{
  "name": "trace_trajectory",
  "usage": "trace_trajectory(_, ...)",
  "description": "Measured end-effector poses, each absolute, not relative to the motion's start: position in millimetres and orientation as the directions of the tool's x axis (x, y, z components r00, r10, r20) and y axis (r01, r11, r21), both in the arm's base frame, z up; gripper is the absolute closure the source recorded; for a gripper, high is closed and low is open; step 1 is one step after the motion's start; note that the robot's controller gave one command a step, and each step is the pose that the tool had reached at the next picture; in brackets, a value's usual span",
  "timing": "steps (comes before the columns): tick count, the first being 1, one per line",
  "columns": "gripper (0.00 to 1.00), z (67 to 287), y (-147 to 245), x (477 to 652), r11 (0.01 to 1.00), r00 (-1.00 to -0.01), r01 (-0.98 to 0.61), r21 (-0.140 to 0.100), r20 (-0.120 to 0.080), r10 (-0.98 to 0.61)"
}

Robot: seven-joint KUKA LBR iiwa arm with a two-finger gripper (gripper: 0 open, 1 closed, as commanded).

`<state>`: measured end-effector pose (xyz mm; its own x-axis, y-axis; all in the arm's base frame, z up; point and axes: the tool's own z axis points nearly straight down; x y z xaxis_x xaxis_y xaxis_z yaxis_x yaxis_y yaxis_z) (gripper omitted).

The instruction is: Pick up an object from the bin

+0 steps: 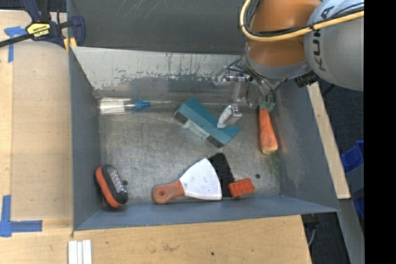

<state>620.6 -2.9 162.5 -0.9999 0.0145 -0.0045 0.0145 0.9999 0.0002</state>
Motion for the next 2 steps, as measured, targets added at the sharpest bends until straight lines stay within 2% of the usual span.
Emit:
trace_trajectory(1,0.0,87.1,9.8,615.0,0.995,-0.995,0.096,0.006,-0.004,0.096)
trace_trajectory(2,1.0,84.4,6.4,612.2,0.995,-0.995,0.095,0.001,0.003,0.095)
